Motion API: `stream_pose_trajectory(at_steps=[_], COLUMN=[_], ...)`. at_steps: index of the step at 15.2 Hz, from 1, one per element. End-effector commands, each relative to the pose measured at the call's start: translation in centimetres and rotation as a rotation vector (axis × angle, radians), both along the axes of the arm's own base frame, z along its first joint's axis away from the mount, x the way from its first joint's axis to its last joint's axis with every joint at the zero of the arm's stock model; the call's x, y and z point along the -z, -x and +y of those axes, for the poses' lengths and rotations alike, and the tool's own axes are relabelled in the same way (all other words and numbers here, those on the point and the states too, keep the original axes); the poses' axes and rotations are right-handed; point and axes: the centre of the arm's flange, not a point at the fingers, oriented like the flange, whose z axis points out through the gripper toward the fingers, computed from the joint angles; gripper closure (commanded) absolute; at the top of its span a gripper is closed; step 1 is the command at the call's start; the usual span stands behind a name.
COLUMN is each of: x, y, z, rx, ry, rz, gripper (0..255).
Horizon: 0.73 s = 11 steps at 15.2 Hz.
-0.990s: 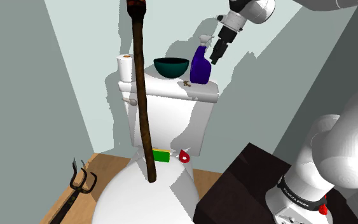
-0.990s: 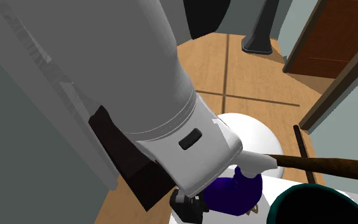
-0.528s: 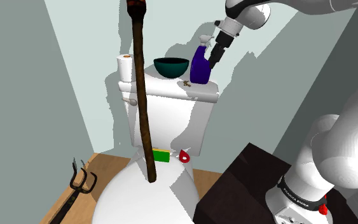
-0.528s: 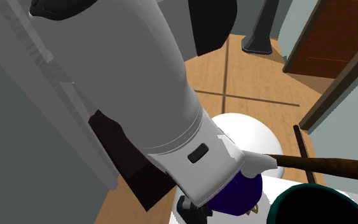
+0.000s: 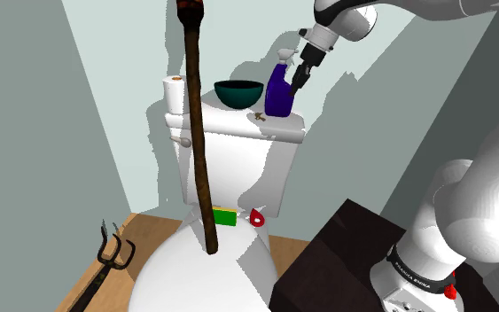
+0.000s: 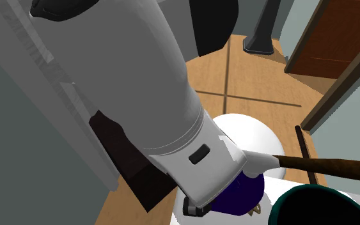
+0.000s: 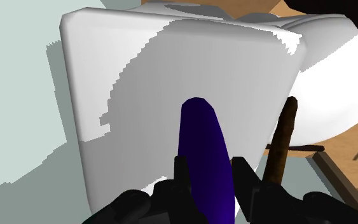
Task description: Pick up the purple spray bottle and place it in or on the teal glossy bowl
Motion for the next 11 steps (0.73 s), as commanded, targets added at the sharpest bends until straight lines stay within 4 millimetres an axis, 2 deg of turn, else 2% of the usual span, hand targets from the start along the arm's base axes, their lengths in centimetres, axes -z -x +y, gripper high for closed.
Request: stream_pose_trajectory(at_steps=[1, 6, 11], x=[0.0, 0.0, -2.6], y=[0.0, 0.0, 0.0], z=[0.0, 0.0, 0.0], rx=[0.000, 0.000, 0.000], ry=[0.000, 0.000, 0.000], rz=[0.001, 0.001, 0.001], gripper=[255, 255, 255])
